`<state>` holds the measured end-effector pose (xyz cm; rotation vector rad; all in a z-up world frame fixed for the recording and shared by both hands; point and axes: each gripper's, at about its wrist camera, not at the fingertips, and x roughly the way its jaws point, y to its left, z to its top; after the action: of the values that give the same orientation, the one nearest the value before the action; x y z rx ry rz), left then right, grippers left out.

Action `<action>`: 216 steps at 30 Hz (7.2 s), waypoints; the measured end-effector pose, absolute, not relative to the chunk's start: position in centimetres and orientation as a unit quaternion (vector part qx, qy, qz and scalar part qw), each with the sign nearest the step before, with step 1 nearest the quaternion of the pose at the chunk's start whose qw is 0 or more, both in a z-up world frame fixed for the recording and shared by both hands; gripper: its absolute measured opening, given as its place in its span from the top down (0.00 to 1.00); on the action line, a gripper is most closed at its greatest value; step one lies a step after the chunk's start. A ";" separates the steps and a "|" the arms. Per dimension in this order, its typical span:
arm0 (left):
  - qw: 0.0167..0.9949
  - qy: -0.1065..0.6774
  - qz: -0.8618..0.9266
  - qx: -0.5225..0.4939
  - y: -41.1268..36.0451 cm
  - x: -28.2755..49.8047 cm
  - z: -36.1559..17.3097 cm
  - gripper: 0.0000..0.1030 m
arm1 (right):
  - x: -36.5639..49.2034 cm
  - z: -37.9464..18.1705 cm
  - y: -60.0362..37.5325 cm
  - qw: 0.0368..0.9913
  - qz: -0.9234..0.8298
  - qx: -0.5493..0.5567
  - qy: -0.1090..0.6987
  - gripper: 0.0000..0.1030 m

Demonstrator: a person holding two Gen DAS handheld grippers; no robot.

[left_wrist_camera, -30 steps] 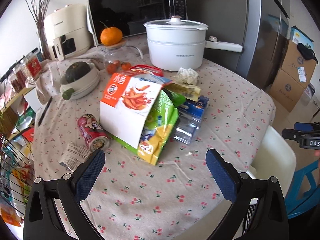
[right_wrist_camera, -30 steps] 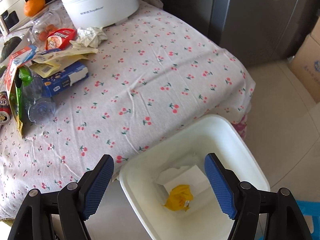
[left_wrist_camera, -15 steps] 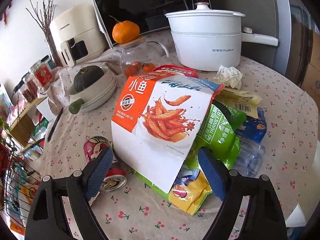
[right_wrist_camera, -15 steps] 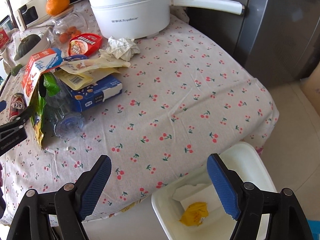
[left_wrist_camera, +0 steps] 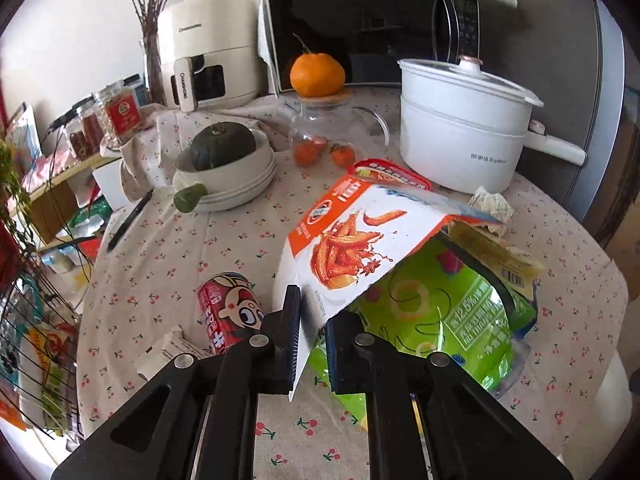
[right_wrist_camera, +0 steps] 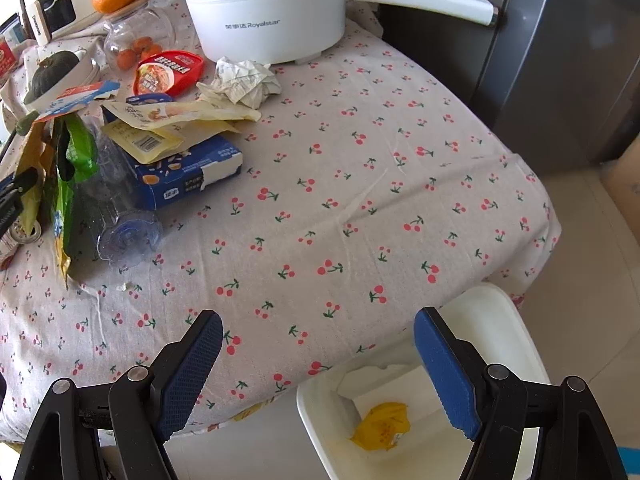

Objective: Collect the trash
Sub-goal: 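Grasp the orange-and-white snack bag with the left tool, then grasp the green snack bag with the right tool, then drop the orange bag and green bag into the white bin, then grasp the silver-and-white snack pouch with the left tool, then grasp the cream bread pouch with the right tool and lift it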

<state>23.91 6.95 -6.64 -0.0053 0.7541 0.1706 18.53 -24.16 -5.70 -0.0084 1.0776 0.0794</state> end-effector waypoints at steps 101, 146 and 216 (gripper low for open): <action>0.809 0.523 -0.264 -0.054 -21.1 13.3 -13.4 0.98 | 3.8 -10.4 -43.5 0.806 -0.031 0.118 0.580 0.92; 0.873 0.477 -0.104 -0.002 -0.2 10.3 -6.1 0.13 | 9.7 -7.1 -30.8 0.828 0.034 0.075 0.555 0.23; 0.877 0.457 -0.057 -0.133 12.9 15.6 -6.5 0.91 | 22.9 -7.3 -15.5 0.877 0.098 -0.176 0.436 0.19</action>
<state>15.57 12.89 -6.51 -0.2781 0.9535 -0.1197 22.94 -15.49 -7.34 -0.3673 0.9085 0.2051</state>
